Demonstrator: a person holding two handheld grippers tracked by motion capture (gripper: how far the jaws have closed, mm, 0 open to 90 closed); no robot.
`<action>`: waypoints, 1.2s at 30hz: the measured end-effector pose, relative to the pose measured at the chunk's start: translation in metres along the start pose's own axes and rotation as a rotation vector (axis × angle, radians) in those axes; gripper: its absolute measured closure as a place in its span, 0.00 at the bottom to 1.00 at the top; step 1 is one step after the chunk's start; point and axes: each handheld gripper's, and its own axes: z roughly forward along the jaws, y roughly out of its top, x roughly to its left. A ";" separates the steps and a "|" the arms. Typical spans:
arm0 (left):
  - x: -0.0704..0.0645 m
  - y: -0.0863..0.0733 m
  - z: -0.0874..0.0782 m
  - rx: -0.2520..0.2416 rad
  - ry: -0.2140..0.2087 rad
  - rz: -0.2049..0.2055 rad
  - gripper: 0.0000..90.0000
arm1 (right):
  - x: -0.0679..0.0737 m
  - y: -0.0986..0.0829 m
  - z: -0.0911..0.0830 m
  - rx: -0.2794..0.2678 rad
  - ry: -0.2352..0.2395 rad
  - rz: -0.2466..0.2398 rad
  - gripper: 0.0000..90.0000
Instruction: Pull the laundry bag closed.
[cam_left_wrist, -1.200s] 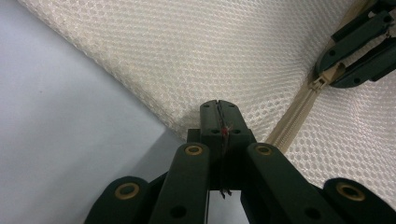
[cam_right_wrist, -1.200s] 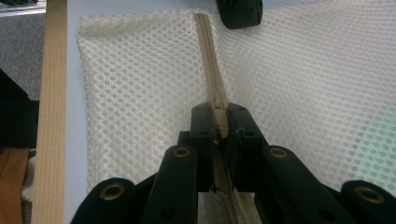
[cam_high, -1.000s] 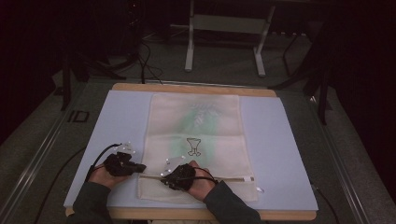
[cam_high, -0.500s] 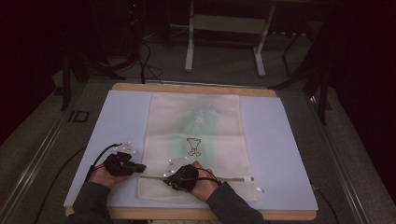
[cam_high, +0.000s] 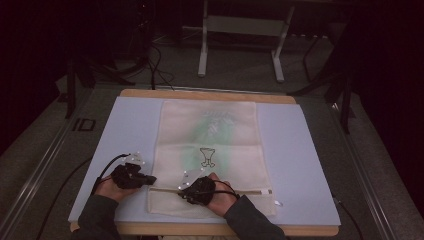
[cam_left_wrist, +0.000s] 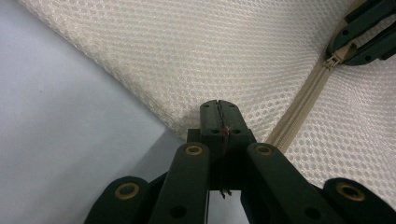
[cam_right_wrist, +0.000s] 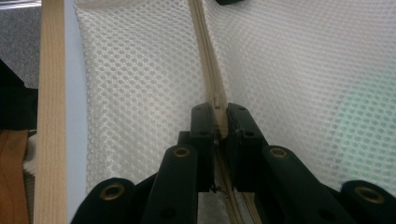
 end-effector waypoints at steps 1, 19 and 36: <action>0.000 0.000 0.000 0.000 0.001 0.000 1.00 | 0.000 -0.001 0.000 0.000 -0.003 -0.002 0.91; 0.000 0.000 0.000 0.002 0.001 0.003 1.00 | 0.002 -0.004 -0.005 0.010 -0.011 -0.010 0.91; 0.000 0.000 0.000 0.000 0.001 0.000 1.00 | 0.001 -0.009 -0.012 0.020 -0.019 -0.006 0.91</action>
